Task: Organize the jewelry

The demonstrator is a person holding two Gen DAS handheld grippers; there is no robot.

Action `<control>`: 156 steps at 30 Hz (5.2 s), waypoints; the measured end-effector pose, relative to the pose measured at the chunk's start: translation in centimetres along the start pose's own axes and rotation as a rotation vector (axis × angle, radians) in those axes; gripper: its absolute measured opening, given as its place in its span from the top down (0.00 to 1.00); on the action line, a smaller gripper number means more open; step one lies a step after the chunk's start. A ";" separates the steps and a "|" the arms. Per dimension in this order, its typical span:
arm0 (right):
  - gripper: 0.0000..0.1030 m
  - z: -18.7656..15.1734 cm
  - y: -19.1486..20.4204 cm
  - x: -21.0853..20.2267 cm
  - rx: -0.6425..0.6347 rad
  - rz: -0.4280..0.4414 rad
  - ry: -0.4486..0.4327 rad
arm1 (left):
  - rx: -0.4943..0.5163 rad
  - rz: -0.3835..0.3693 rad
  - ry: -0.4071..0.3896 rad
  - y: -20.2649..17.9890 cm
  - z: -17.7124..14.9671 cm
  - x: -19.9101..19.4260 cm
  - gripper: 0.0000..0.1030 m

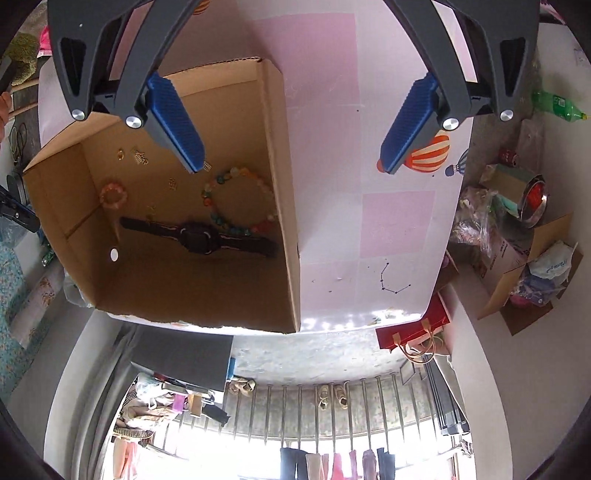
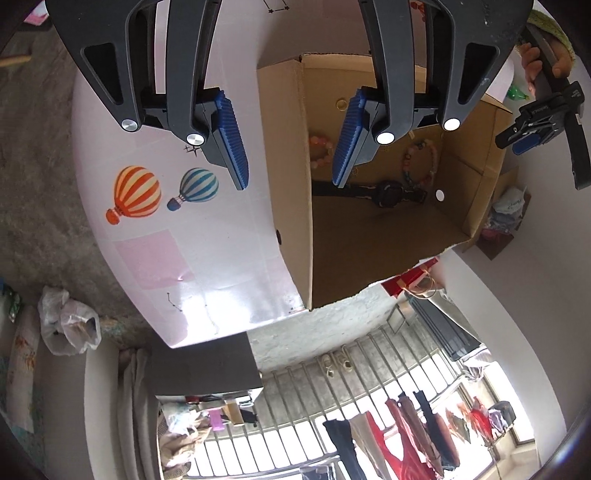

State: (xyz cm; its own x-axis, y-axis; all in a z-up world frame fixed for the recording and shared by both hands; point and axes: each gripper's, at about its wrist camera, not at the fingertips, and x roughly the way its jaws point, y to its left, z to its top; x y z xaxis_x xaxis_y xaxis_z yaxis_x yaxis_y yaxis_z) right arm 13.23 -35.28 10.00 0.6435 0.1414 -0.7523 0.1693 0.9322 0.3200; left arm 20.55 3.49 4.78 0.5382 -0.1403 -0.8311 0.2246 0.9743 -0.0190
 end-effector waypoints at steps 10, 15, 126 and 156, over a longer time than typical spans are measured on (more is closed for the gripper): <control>0.53 -1.1 1.1 2.5 -0.034 -0.002 0.095 | -0.003 0.020 0.060 -0.3 -0.8 1.7 0.08; 0.53 -1.3 0.9 2.9 -0.027 -0.008 0.115 | -0.002 0.034 0.071 -0.4 -0.9 1.9 0.07; 0.08 -17.1 9.3 -8.5 -0.241 -0.176 -0.091 | -0.088 0.080 -0.156 -4.6 -15.8 -10.5 0.05; 0.08 -17.1 11.8 -5.8 -0.201 -0.305 0.059 | -0.141 -0.034 0.026 -1.8 -16.8 -6.3 0.05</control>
State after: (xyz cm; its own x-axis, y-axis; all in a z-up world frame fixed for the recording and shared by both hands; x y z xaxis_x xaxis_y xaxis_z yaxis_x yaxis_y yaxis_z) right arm -1.27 -19.41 8.29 0.5412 -0.1396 -0.8292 0.1932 0.9804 -0.0390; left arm 3.13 5.56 0.74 0.5108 -0.1707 -0.8426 0.1248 0.9844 -0.1237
